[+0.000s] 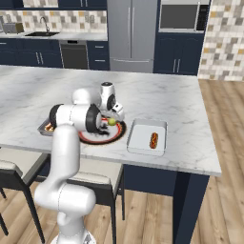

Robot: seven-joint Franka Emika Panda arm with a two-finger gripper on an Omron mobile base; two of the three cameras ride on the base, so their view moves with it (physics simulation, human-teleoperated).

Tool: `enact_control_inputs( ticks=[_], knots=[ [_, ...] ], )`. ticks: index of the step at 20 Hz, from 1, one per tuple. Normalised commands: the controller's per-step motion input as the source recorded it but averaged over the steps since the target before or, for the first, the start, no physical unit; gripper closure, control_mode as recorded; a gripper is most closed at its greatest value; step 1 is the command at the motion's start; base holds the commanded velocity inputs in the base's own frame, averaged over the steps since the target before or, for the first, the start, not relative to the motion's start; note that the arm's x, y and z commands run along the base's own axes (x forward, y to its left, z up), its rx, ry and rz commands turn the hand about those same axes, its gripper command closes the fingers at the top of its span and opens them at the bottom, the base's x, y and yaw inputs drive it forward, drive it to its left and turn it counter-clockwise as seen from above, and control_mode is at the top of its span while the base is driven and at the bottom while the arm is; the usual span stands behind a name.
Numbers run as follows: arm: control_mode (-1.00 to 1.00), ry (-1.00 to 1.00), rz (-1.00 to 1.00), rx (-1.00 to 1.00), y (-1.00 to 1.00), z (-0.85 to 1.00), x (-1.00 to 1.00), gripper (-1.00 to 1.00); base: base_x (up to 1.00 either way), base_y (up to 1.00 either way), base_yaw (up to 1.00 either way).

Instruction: Place one cooked food and one vegetable from the large plate to each tupperware container.

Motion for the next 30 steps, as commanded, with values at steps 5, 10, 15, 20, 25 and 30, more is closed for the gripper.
enact_control_inputs(
  ticks=[5, 10, 15, 20, 25, 30],
  knots=[
    [-1.00, 0.00, -0.04, -0.02, 0.00, -0.23, 0.15, -1.00, 0.00, 0.00, 0.00],
    [-1.00, 0.00, -0.02, -0.01, 0.00, -0.14, 0.02, -1.00, 0.00, 0.00, 0.00],
    [-1.00, 0.00, 0.00, 0.00, 0.00, 0.00, 0.00, 1.00, 0.00, 0.00, 0.00],
    [-1.00, 0.00, -0.01, 0.00, -0.11, 0.07, -0.07, 1.00, 0.00, 0.00, 0.00],
    [-1.00, -0.01, 0.02, 0.00, -0.80, 0.74, -0.53, 1.00, 0.00, 0.00, 0.00],
    [-1.00, 0.00, 0.23, 0.00, -1.00, 0.49, -0.83, 1.00, 0.00, 0.00, 0.00]
  ],
)
